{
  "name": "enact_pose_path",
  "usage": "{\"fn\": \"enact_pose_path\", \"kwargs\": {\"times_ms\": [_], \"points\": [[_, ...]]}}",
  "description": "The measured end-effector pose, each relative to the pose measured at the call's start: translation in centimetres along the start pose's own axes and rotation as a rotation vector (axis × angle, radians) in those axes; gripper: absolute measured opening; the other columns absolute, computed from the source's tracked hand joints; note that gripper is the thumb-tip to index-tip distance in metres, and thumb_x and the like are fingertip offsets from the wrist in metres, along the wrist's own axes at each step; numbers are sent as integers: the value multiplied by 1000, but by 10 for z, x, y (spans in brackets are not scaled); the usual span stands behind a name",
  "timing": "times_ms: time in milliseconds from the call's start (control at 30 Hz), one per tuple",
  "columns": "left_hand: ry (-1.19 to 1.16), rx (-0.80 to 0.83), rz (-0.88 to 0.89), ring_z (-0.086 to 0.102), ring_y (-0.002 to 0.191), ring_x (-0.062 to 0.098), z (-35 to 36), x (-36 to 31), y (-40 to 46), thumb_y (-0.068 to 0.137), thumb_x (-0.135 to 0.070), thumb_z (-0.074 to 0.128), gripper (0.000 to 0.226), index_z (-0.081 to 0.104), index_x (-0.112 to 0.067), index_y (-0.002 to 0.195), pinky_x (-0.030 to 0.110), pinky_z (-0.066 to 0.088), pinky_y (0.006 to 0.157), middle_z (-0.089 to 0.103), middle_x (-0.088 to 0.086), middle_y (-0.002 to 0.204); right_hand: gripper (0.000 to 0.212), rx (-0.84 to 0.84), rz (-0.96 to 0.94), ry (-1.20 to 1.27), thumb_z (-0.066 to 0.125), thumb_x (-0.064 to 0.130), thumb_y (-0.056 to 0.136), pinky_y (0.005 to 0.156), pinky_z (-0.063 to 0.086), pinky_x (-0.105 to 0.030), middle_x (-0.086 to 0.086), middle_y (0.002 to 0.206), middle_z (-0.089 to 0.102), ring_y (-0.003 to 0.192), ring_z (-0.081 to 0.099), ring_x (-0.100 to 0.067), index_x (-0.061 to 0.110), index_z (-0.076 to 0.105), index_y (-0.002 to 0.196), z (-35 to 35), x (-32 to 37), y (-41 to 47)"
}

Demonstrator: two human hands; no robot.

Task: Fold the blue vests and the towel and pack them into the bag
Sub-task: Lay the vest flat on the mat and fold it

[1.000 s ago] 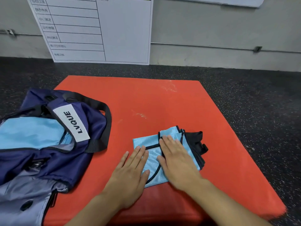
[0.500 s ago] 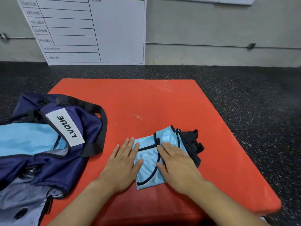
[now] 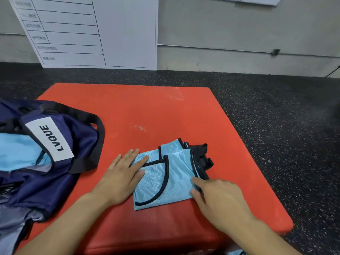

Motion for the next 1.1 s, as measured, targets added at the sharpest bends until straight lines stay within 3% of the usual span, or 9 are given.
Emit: {"fn": "enact_pose_path", "kwargs": {"times_ms": [67, 200, 300, 367, 500, 600, 700, 900, 1100], "points": [[-13, -7, 0, -6, 155, 7, 0, 2, -2, 89, -72, -9, 81, 17, -43, 159, 32, -4, 126, 4, -8, 170, 32, 109, 33, 57, 38, 54, 102, 70, 39, -37, 3, 99, 68, 98, 66, -24, 35, 52, 124, 0, 1, 1], [-15, -19, -6, 0, 154, 5, -3, 4, -7, 90, -70, -1, 80, 20, -37, 160, 27, -3, 124, 10, -12, 168, 40, 123, 31, 78, 34, 53, 104, 90, 46, -36, 8, 125, 62, 123, 51, -20, 30, 51, 132, -1, -2, 9], [-7, -48, 4, 12, 154, 7, -6, 7, -12, 92, -73, -3, 85, 27, -31, 159, 29, 6, 124, 22, -10, 166, 60, 237, 47, 125, 32, 56, 105, 112, 37, -40, 7, 160, 35, 146, 31, -20, 27, 29, 158, 13, -13, 19], [9, -78, 15, 23, 152, 11, -6, 9, -17, 96, -71, 1, 83, 36, -27, 157, 33, 17, 124, 33, -7, 163, 67, 271, 23, 202, 31, 57, 105, 121, 26, -44, 7, 170, 13, 155, 14, -19, 28, 14, 163, 23, -20, 34], [24, -87, 74, 40, 144, 15, -7, 2, -29, 102, -63, 18, 69, 48, -23, 150, 30, 23, 118, 47, -3, 153, 65, 222, 90, 232, 27, 58, 105, 125, 16, -48, 7, 171, -10, 158, -2, -20, 39, 4, 162, 50, -49, 69], [-23, -95, 162, 50, 132, 10, -16, -10, -37, 104, -62, 24, 62, 57, -25, 142, 23, 28, 112, 56, -11, 140, 64, 31, 182, 107, 13, 59, 102, 127, 10, -45, -1, 172, -5, 158, 0, -25, 36, 11, 162, 53, -57, 73], [-157, -71, 237, 55, 121, 0, -27, -21, -38, 105, -60, 30, 51, 61, -32, 134, 26, 40, 104, 61, -23, 128, 67, -129, 8, 254, 14, 58, 102, 128, 10, -43, -2, 171, 11, 158, 9, -22, 29, 28, 160, 42, -23, 63], [-136, -186, 261, 49, 133, 8, -28, -26, -30, 103, -51, 42, 44, 54, -33, 142, 33, 42, 109, 50, -12, 146, 69, -64, -139, 360, 24, 67, 100, 127, 15, -41, 5, 171, 12, 157, 6, -12, 34, 29, 160, 57, 1, 42], [-86, -184, 341, 46, 139, 10, -12, -44, -23, 100, -47, 50, 44, 57, -31, 141, 36, 44, 110, 51, -13, 149, 57, 16, -342, 365, 32, 62, 104, 129, 4, -39, 14, 170, 6, 156, -7, -3, 44, 29, 158, 66, 9, 38]]}}
Point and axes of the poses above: each hand's wrist, its own y-axis towards the middle knuckle, its own z-axis out of the palm, x = y × z, the point moved 5 cm from there along y, towards the middle knuckle
